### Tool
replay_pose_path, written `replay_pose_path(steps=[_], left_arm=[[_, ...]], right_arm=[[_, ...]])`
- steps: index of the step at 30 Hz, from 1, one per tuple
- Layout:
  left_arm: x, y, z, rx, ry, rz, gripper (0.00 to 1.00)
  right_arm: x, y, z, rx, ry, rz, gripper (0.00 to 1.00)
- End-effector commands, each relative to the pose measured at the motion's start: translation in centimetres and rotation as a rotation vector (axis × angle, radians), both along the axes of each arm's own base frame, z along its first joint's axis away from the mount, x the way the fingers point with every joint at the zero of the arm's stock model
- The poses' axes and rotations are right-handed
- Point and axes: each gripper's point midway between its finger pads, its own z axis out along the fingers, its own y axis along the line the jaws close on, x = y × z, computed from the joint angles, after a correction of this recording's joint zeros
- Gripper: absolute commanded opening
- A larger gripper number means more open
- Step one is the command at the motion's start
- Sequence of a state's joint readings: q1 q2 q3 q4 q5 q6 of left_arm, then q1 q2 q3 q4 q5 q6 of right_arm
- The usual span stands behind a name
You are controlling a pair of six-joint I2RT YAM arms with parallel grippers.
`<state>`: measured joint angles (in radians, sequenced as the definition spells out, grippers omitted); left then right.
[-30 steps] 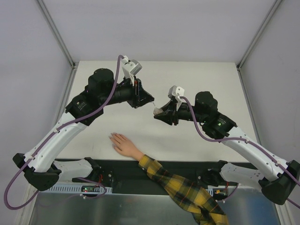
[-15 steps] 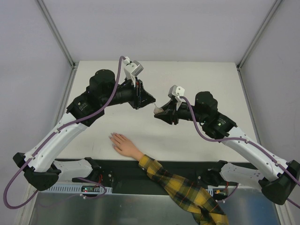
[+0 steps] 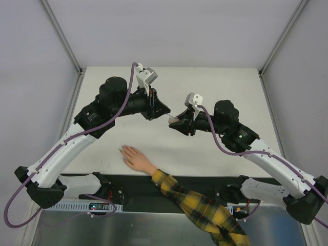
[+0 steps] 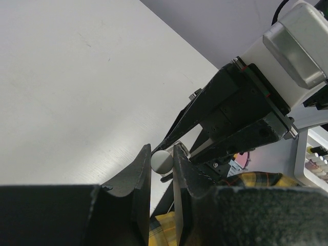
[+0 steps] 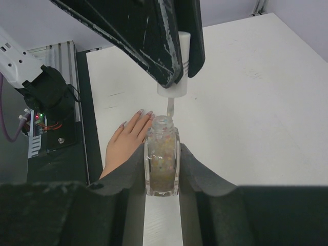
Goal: Paint the nails
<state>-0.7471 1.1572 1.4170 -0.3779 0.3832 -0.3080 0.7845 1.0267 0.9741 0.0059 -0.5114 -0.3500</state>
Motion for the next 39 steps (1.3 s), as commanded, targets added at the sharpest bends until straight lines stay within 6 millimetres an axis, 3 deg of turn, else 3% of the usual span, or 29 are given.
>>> replay_pose_path(steps=[1,8,18,32,39], left_arm=[[-0.5,-0.4,1.1,-0.047,-0.013,-0.009,0.00],[-0.6,-0.6,1.1,-0.060,-0.006,-0.011,0.00],[-0.7,0.2,4.0,-0.092,-0.072,0.012,0.00],[-0.9,0.1,3.6,-0.089,-0.049,0.001,0.00],[-1.3,0.5,4.4,-0.108,-0.060,0.001,0.00]], right_arm=[[-0.3,-0.1,3.0,0.078,-0.093,0.011,0.00],[-0.4,0.0,3.1,0.085,-0.094,0.016,0.00],[-0.2,-0.1,2.6,0.076,-0.089,0.001,0.00],[0.1,-0.4,2.8,0.083,-0.102,-0.021,0.00],[0.2,-0.3,2.7,0.080,-0.098,-0.020,0.00]])
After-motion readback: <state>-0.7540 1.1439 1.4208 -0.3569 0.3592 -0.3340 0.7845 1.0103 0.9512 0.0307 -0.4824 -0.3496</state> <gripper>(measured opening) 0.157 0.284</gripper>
